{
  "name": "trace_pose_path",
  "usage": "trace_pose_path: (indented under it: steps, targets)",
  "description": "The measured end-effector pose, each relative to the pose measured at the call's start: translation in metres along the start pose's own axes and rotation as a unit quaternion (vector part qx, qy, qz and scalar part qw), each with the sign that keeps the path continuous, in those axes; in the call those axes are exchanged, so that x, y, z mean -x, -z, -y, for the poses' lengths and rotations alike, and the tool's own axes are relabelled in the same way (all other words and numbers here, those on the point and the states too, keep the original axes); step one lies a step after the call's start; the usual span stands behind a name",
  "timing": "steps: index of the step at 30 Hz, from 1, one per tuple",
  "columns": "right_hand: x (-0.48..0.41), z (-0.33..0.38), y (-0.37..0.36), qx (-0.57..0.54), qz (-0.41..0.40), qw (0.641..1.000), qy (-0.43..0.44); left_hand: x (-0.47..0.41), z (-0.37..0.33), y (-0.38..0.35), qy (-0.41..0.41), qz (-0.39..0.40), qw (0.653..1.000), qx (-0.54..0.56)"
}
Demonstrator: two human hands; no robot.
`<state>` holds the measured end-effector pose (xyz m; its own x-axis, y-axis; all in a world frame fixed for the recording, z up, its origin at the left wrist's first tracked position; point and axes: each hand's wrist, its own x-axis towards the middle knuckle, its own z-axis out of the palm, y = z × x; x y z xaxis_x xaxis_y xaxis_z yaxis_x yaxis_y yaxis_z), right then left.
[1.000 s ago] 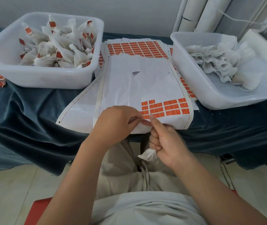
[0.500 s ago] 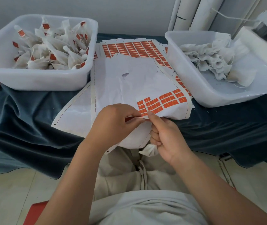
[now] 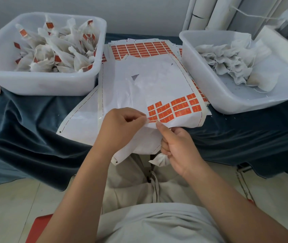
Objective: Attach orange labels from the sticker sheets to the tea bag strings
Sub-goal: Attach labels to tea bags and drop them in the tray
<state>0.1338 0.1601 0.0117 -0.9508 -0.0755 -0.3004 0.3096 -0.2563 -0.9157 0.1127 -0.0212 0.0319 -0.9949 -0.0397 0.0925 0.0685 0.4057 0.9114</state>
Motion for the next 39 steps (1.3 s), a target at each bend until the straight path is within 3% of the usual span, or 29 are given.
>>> trace_pose_path:
  steps: [3, 6, 8, 10, 12, 14, 16, 18, 22, 29, 32, 35, 39]
  targets:
    - [-0.002, -0.002, 0.002, -0.037, -0.004, 0.999, -0.006, 0.000, -0.003, -0.001, 0.002, -0.111, 0.993, -0.028]
    - [-0.001, 0.000, 0.005, -0.006, 0.019, 0.999, -0.033, -0.001, -0.008, 0.007, 0.011, -0.177, 0.984, 0.035]
    - [0.003, 0.006, 0.009, 0.074, 0.103, 0.988, -0.089, -0.001, -0.012, 0.012, 0.038, -0.197, 0.973, 0.113]
    - [0.011, 0.016, 0.009, 0.184, 0.235, 0.943, -0.149, 0.000, -0.017, 0.015, 0.078, -0.192, 0.954, 0.214]
    - [0.019, 0.024, 0.007, 0.228, 0.316, 0.906, -0.163, 0.004, -0.026, 0.014, 0.113, -0.172, 0.935, 0.290]
    - [0.026, 0.032, -0.002, 0.186, 0.286, 0.932, -0.119, 0.010, -0.036, 0.009, 0.118, -0.159, 0.933, 0.300]
    - [0.032, 0.041, -0.012, 0.172, 0.165, 0.971, -0.007, 0.018, -0.047, 0.003, 0.099, -0.147, 0.938, 0.297]
    - [0.036, 0.050, -0.015, 0.199, 0.058, 0.975, 0.086, 0.026, -0.055, -0.007, 0.069, -0.117, 0.948, 0.288]
    - [0.043, 0.059, -0.015, 0.196, 0.008, 0.969, 0.153, 0.038, -0.066, -0.026, 0.035, -0.077, 0.955, 0.285]
    - [0.036, 0.079, 0.006, 0.295, 0.062, 0.944, 0.135, 0.029, -0.056, -0.022, 0.131, 0.004, 0.925, 0.357]
    - [0.032, 0.080, 0.014, 0.346, 0.051, 0.926, 0.142, 0.027, -0.055, -0.015, 0.102, 0.043, 0.946, 0.305]
    - [0.029, 0.082, 0.017, 0.373, 0.064, 0.917, 0.125, 0.028, -0.050, -0.012, 0.080, 0.002, 0.971, 0.225]
    - [0.028, 0.086, 0.023, 0.313, 0.150, 0.938, 0.024, 0.025, -0.047, -0.014, 0.119, -0.088, 0.950, 0.276]
